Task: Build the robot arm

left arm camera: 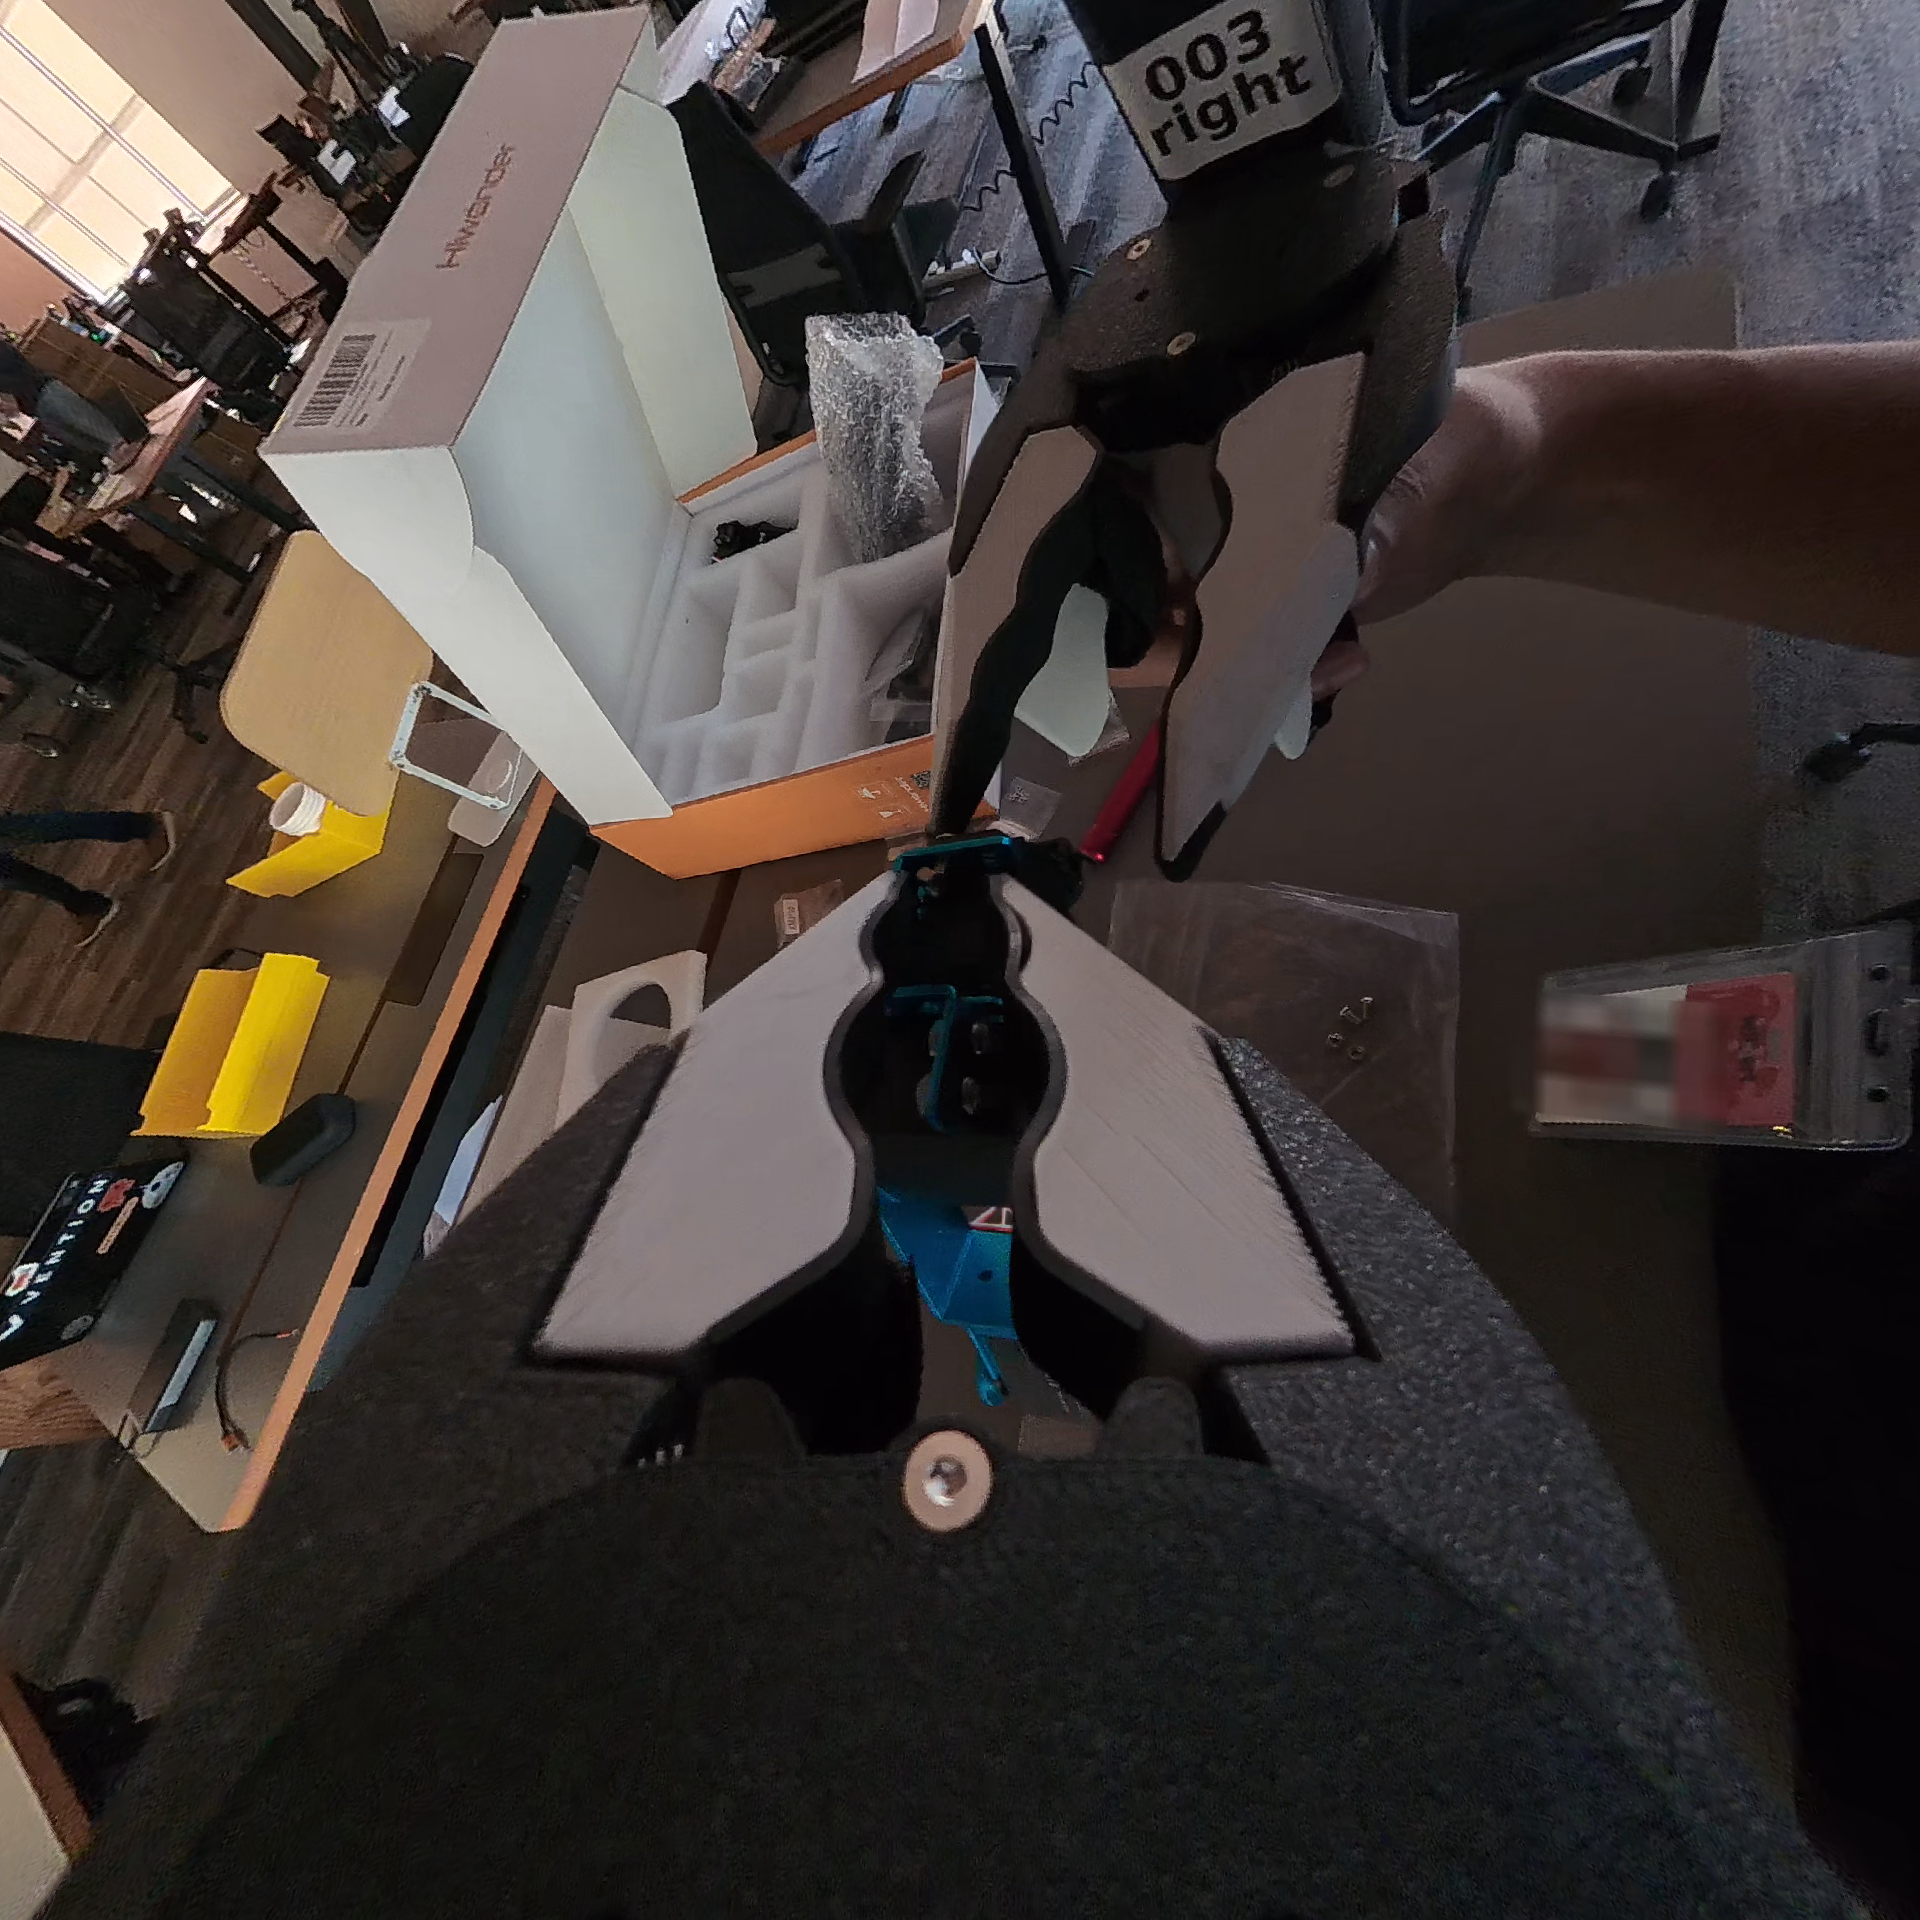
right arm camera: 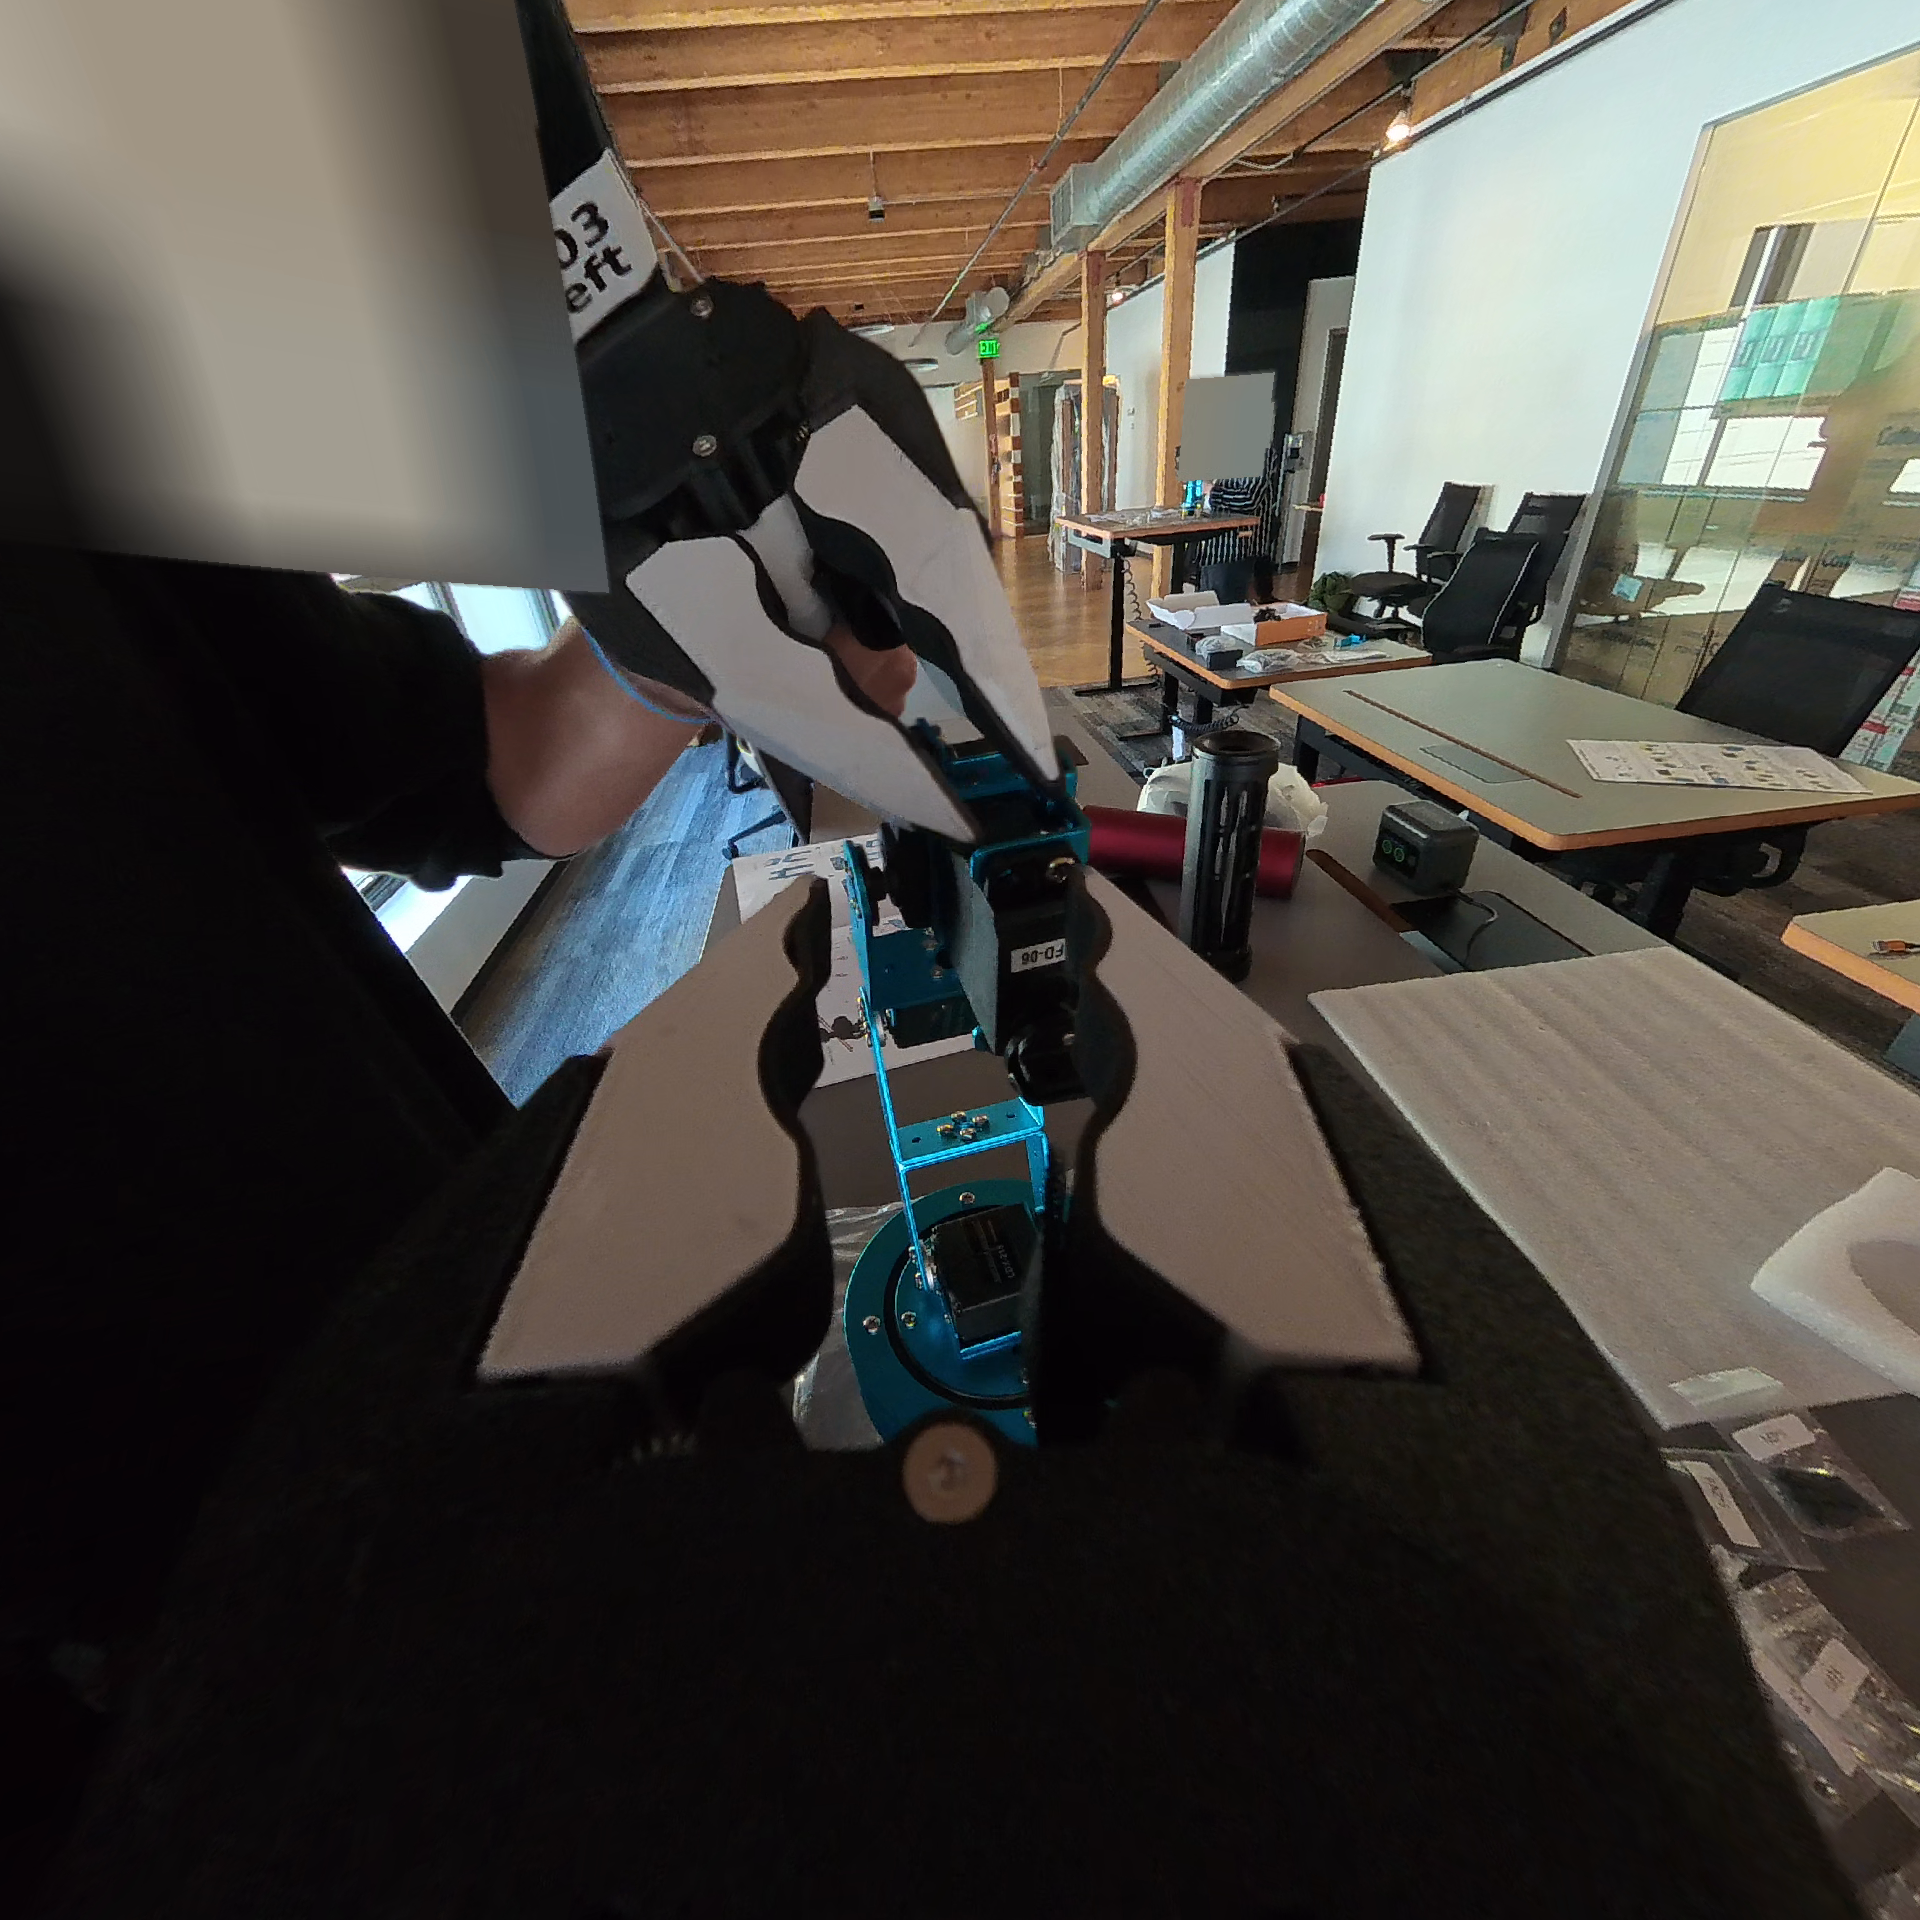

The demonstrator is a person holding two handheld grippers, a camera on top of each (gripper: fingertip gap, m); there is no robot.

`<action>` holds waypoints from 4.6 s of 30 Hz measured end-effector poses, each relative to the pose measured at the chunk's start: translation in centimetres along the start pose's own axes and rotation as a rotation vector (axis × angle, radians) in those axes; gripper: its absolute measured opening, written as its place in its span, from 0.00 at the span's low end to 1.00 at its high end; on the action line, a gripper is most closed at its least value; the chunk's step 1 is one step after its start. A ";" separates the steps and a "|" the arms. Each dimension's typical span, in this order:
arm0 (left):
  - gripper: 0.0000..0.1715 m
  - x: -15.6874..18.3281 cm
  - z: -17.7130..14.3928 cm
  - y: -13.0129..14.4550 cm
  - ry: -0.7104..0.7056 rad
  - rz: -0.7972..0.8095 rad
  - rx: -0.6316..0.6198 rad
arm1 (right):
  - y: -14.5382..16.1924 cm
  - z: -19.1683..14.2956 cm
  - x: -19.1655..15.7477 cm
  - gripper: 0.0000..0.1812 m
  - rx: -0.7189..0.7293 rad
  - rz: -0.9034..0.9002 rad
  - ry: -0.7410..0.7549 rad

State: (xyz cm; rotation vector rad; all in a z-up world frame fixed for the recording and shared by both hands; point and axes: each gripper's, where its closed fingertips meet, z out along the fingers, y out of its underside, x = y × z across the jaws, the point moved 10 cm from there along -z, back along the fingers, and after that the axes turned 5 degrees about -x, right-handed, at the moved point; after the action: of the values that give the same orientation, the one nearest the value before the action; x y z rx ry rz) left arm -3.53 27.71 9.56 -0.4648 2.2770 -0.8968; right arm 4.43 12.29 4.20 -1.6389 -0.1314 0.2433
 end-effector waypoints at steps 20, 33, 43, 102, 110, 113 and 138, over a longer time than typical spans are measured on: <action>0.22 1.1 0.0 -0.4 0.123 -0.134 -0.012 | 0.0 -0.2 -0.3 0.28 -0.010 -0.027 -0.039; 0.22 1.1 -0.5 -0.3 0.109 -0.107 -0.015 | -0.1 -0.5 0.0 0.27 0.013 -0.014 -0.070; 0.25 1.3 0.4 -0.6 0.115 -0.037 -0.059 | -0.1 -0.5 0.1 0.27 0.001 -0.023 -0.058; 0.19 2.0 -3.2 2.3 -0.092 0.011 0.245 | -6.5 2.8 -2.0 0.02 -0.631 -0.395 0.220; 0.16 2.9 -2.7 1.6 -0.390 0.236 0.229 | -5.8 2.7 -1.9 0.01 -0.283 -0.043 0.196; 0.16 3.3 -2.4 1.7 -0.468 0.317 0.231 | -5.6 2.9 -1.9 0.00 -0.143 0.105 0.134; 0.08 2.7 -0.6 1.0 -0.639 0.322 0.189 | -4.4 3.6 -0.7 0.01 0.096 0.371 0.088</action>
State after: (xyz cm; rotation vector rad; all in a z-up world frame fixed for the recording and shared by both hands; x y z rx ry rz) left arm -6.04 27.31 8.01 -0.2416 1.6068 -0.6674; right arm 3.19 16.00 8.40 -1.5671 0.2505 0.4526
